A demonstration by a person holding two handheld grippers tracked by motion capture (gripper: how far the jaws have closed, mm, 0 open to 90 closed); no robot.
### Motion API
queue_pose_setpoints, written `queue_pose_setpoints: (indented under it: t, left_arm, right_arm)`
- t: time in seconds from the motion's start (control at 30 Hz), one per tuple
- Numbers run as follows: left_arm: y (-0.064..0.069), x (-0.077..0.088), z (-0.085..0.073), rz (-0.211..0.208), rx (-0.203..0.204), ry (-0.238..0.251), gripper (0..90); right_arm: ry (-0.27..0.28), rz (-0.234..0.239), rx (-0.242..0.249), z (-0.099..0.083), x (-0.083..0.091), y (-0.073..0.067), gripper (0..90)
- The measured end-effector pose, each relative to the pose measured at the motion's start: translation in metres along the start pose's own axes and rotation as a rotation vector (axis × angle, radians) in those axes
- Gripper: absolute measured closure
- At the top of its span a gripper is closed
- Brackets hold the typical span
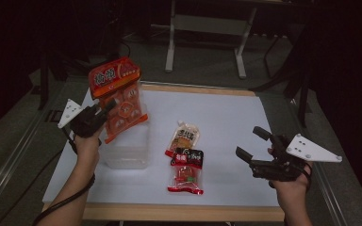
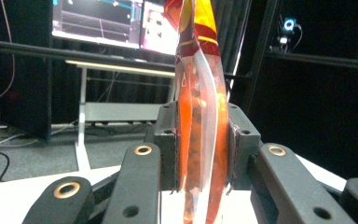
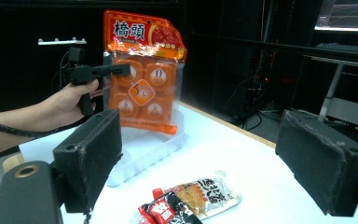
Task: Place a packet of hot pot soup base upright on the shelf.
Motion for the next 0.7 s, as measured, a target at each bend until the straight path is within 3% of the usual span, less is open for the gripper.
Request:
queue_pose_setpoints:
  t: [0.27,0.37,0.5,0.63,0.7]
  left_arm:
    - [-0.001,-0.008,-0.013,-0.002,-0.002,-0.062,71.5]
    - [-0.002,-0.009,-0.013,-0.006,0.0,-0.061,71.5]
    - [-0.002,-0.017,-0.014,-0.014,-0.02,-0.158,71.4]
    - [-0.001,-0.022,-0.014,-0.008,-0.036,-0.213,71.3]
    - [-0.002,-0.022,-0.014,-0.01,-0.017,-0.227,71.3]
  right_arm:
    - [0.0,-0.007,-0.012,-0.002,0.003,0.004,14.5]
    - [0.0,-0.003,-0.011,-0.003,0.003,0.004,14.5]
    - [-0.005,-0.001,-0.011,-0.004,0.002,0.004,14.6]
    - [-0.007,0.001,-0.012,-0.005,0.001,0.004,14.6]
    - [-0.01,0.002,-0.008,-0.005,0.0,0.003,14.7]
Point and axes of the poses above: each handheld gripper's, and its own axes: x roughly backward along the jaws, z roughly out of its top, y roughly to its right, the point moved 4 cm from there along -x, roughly forward along the jaws, and after that the axes turned 3 degrees about -z, right-handed, at the moved point
